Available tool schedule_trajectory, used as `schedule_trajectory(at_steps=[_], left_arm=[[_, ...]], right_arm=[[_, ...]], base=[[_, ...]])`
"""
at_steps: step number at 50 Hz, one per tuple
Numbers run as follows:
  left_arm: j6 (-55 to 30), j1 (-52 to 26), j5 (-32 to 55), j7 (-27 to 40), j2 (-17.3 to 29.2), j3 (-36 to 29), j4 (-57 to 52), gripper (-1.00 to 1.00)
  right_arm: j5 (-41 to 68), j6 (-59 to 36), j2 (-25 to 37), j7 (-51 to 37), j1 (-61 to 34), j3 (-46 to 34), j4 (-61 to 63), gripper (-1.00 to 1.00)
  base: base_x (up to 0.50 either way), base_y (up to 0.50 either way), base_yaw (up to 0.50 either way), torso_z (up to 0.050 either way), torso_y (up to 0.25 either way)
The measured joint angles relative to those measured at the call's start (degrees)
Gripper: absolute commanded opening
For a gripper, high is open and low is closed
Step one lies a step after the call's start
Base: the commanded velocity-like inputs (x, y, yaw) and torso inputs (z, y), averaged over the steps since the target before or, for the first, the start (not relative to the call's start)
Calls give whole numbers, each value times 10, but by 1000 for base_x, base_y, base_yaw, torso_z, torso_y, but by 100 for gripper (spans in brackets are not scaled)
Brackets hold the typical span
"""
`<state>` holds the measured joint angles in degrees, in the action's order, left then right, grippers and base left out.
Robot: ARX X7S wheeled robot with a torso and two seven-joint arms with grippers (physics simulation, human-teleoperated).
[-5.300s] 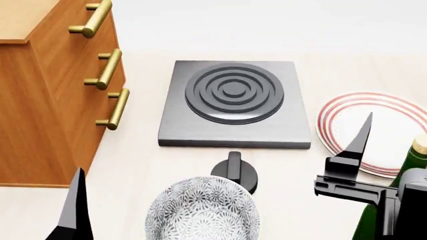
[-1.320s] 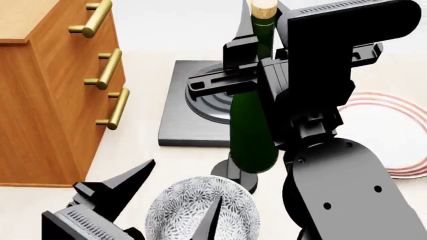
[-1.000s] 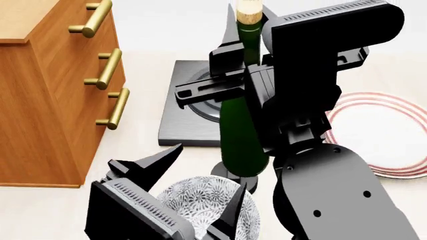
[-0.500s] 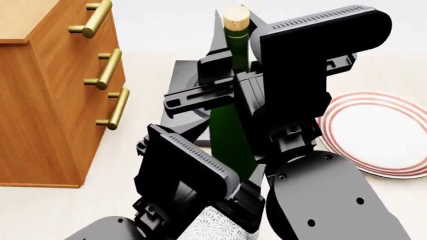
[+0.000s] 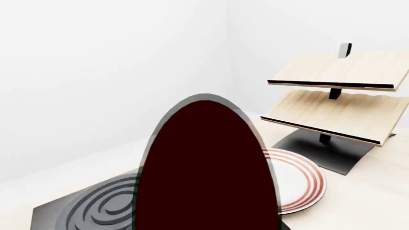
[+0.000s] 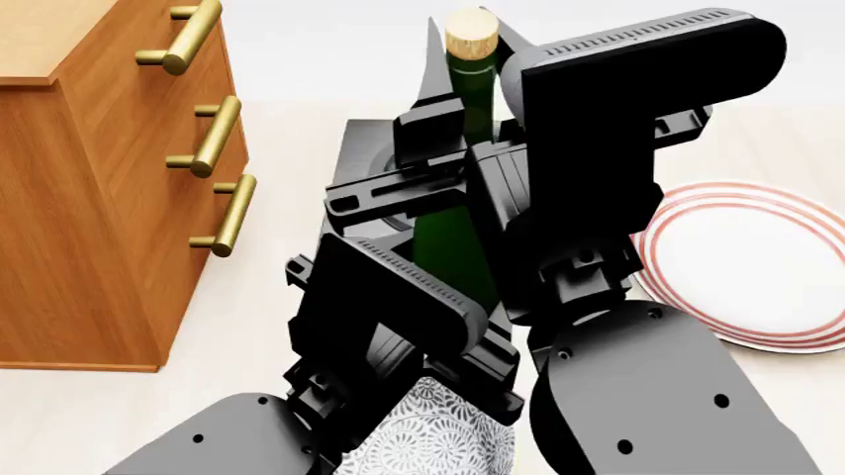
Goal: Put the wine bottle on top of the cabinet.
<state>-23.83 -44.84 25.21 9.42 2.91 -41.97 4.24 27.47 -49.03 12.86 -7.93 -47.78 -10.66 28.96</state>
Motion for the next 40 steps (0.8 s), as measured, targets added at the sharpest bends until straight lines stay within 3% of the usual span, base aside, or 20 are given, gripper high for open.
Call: schedule_trajectory(at_steps=[9,10,25,40], left_arm=[[10,-3,1,1,1,-7,9,-100],[10,-3,2,1,2,-7,9,-100],[22,-2,16,5,6,-19,24,-100],[24,-11,28,21,16,-19,22,-100]], right_arm=[[3,2,2,-3,2,1,-2,-100],[3,1,2,-3,2,1,-2,100],[24,-30,7,-24,11,32,53,100],[87,-79,26,-73,100,125,208,100]], base=[[0,0,0,0,1],[0,0,0,0,0],[0,0,0,0,1],[0,0,0,1,1]])
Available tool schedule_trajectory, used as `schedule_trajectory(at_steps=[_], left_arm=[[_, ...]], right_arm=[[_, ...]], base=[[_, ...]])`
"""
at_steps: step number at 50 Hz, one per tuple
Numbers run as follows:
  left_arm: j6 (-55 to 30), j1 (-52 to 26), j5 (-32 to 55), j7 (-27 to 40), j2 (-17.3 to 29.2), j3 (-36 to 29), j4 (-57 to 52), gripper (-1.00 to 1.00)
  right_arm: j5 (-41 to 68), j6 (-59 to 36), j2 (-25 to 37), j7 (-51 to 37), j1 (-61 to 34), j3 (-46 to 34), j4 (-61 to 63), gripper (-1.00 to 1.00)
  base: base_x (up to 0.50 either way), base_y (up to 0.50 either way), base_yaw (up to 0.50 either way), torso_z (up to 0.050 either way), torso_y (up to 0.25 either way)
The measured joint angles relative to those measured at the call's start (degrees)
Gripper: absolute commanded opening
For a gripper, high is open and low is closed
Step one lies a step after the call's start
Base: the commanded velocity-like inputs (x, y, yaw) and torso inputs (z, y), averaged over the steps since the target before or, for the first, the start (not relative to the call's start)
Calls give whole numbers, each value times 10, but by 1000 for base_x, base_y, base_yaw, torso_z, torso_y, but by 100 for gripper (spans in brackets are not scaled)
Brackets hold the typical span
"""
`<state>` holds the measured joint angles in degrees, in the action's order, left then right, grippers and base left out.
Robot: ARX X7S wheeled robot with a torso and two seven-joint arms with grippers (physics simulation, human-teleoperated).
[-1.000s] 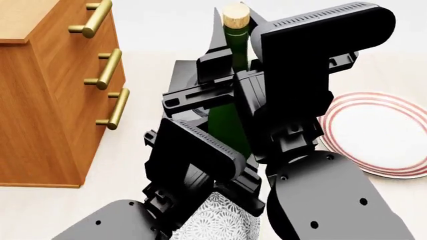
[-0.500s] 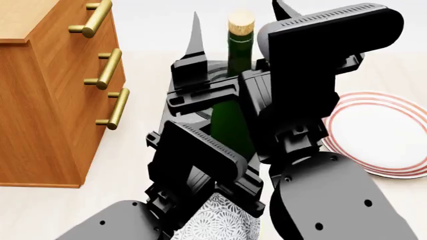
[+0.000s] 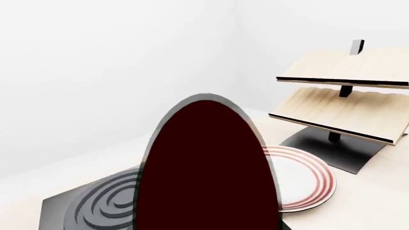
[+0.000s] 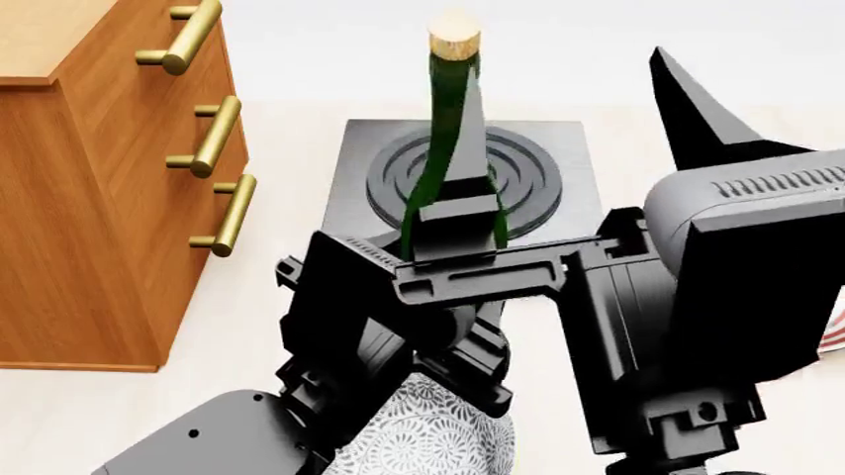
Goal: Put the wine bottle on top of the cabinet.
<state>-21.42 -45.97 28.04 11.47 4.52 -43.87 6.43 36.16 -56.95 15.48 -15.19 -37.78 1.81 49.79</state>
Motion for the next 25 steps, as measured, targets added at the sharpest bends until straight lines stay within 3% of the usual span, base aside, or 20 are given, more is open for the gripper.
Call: schedule_trajectory(at_steps=[14,25], left_arm=[[-36,-41,18,17,35,22,-25,-100],[-100,-142,36,36,64,62,-31,-100]], right_arm=[[-23,76,10,-16,152,32,66,100],[-50,145,8,-11,243,23,69,100]], base=[[0,0,0,0,0],[0,0,0,1,1]])
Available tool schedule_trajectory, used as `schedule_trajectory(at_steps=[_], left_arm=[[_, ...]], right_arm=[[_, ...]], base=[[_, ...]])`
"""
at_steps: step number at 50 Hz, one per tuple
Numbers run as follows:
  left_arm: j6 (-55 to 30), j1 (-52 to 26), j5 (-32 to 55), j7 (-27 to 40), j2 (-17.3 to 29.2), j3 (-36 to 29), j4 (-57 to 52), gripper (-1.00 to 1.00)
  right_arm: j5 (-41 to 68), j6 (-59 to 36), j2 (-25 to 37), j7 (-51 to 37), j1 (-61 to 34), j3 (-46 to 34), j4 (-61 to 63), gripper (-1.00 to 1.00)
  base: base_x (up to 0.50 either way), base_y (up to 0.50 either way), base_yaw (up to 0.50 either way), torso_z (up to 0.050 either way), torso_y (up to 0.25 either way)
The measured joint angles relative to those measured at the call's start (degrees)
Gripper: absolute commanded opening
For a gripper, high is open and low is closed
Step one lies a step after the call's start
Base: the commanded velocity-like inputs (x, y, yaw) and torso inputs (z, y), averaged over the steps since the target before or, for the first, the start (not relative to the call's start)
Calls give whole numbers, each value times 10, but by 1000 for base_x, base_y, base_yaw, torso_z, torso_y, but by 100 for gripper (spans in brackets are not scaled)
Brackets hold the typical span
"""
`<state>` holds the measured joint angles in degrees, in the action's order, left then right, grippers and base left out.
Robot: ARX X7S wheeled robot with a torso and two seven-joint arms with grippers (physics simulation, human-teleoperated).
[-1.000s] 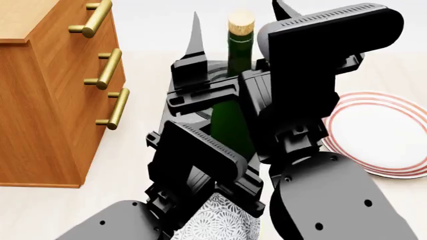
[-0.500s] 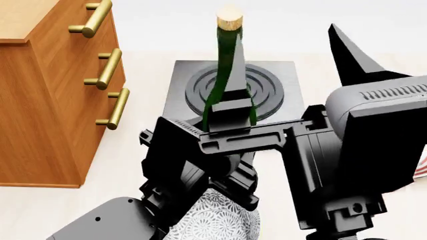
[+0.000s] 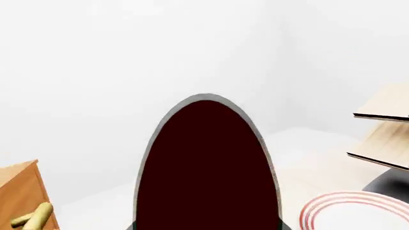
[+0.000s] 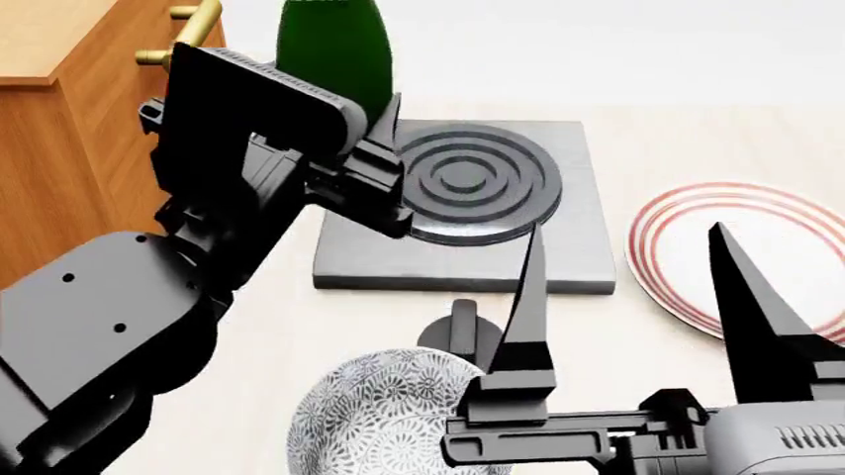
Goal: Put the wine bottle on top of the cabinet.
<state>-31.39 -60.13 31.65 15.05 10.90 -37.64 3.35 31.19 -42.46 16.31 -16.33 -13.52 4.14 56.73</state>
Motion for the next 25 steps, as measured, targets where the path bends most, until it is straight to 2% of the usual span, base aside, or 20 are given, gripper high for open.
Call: schedule_trajectory(at_steps=[11,25], left_arm=[[-56,-137,-3,-6,21,25,48,-100],[-86,-308,-16,-35,43,57,188,-100]], right_arm=[[-14,43,-1,2,51,-8,-8,100],[-10,62,4,-2,72,-4,-13,100]], base=[[0,0,0,0,1],[0,0,0,0,1]])
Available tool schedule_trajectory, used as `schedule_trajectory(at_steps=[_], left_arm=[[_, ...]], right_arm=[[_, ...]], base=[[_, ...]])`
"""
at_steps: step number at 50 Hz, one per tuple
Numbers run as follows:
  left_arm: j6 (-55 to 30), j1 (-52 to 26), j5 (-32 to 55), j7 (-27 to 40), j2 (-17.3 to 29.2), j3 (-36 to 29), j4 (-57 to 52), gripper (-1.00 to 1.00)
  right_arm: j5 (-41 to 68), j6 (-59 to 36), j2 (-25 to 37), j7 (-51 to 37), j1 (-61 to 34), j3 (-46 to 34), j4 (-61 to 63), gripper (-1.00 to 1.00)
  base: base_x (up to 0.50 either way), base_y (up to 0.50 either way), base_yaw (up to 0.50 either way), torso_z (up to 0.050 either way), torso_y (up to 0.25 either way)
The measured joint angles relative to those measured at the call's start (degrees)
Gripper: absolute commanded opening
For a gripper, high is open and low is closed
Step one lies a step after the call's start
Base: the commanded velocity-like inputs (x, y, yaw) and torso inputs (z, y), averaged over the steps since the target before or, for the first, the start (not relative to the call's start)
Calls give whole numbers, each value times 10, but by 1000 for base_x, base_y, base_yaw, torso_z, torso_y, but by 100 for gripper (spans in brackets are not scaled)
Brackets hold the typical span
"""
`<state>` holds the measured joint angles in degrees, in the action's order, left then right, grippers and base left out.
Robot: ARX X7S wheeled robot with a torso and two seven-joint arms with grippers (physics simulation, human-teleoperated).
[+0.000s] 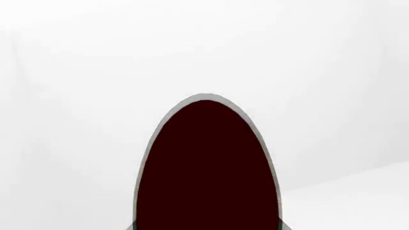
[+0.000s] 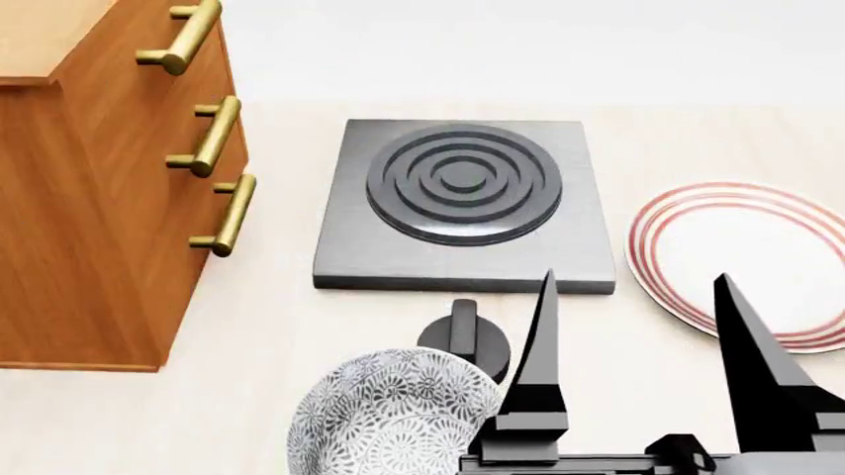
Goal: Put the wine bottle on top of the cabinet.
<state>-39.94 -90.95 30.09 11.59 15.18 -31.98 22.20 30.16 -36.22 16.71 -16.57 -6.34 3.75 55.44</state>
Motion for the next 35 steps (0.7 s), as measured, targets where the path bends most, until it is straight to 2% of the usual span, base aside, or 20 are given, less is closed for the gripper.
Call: schedule_trajectory(at_steps=[9,17,28,35], left_arm=[[-27,-74,14,8,24,48,71,-100],[-35,-134,3,7,36,60,153,-100],[-8,-195,-19,-3,28,62,288,-100],[29,-224,-37,-25,8,54,391,-100]], right_arm=[[2,6,4,-3,5,-2,-1,100],[6,9,7,-6,8,-3,-1,100],[6,23,10,-7,15,-5,-11,100],[8,32,13,-9,22,-6,-15,100]], base=[[0,0,0,0,1],[0,0,0,1,0],[0,0,0,0,1],[0,0,0,0,1]])
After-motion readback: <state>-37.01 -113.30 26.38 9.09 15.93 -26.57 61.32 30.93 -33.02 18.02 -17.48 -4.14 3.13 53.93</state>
